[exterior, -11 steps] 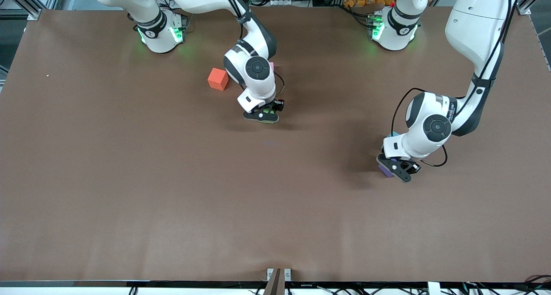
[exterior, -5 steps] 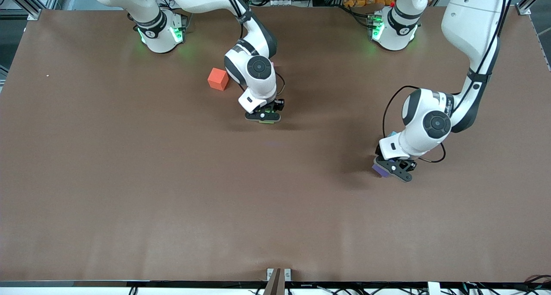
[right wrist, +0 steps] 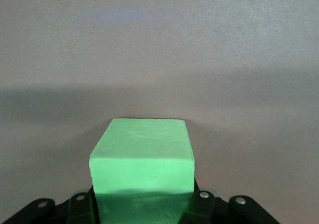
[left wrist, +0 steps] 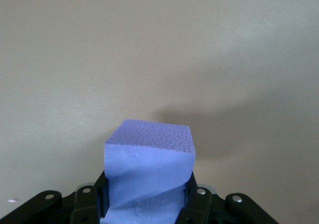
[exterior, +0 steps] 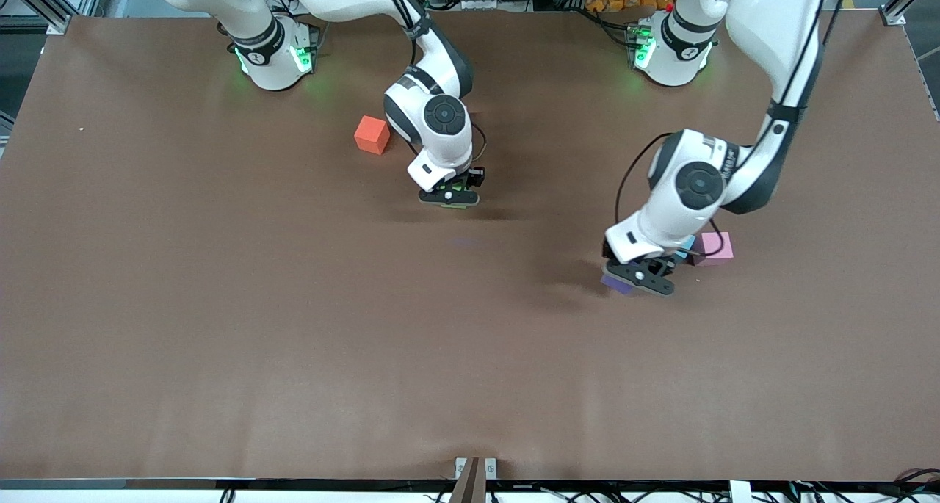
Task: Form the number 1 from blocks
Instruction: 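Carry the purple block with the left gripper while the right gripper withdraws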
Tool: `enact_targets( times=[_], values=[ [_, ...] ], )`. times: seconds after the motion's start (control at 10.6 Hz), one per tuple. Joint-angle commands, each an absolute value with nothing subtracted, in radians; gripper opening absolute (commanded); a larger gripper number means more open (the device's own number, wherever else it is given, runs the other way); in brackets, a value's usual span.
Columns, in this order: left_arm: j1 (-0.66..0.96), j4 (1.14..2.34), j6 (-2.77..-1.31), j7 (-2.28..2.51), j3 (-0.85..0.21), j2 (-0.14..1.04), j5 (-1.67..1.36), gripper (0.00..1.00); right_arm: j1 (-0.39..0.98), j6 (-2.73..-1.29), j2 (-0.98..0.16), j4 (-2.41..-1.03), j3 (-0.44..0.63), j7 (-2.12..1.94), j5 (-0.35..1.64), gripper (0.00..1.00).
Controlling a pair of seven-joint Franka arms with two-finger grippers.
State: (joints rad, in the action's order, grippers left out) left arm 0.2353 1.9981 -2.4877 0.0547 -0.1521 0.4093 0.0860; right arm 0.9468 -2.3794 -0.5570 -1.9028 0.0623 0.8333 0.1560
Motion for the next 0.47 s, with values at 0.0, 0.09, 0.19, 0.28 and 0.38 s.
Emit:
enact_targets(
  times=[0.0,0.09,0.19,0.28,0.38],
  values=[
    [0.253,1.996,-2.468,0.147,-0.167,0.394,0.066,0.00,0.974,-2.362,-0.566,-1.885,0.074,0.845,0.141,1.00],
    [0.256,1.994,-2.468,0.161,-0.169,0.394,0.066,0.00,0.973,-2.364,-0.561,-1.885,0.075,0.845,0.141,1.00],
    [0.258,1.994,-2.468,0.161,-0.169,0.394,0.066,0.00,0.968,-2.362,-0.554,-1.884,0.077,0.845,0.141,1.00],
    [0.258,1.993,-2.468,0.163,-0.169,0.394,0.066,0.00,0.962,-2.358,-0.531,-1.884,0.080,0.845,0.141,1.00],
    [0.258,1.985,-2.468,0.172,-0.169,0.394,0.064,0.00,0.960,-2.338,-0.511,-1.884,0.106,0.844,0.141,1.00]
  ],
)
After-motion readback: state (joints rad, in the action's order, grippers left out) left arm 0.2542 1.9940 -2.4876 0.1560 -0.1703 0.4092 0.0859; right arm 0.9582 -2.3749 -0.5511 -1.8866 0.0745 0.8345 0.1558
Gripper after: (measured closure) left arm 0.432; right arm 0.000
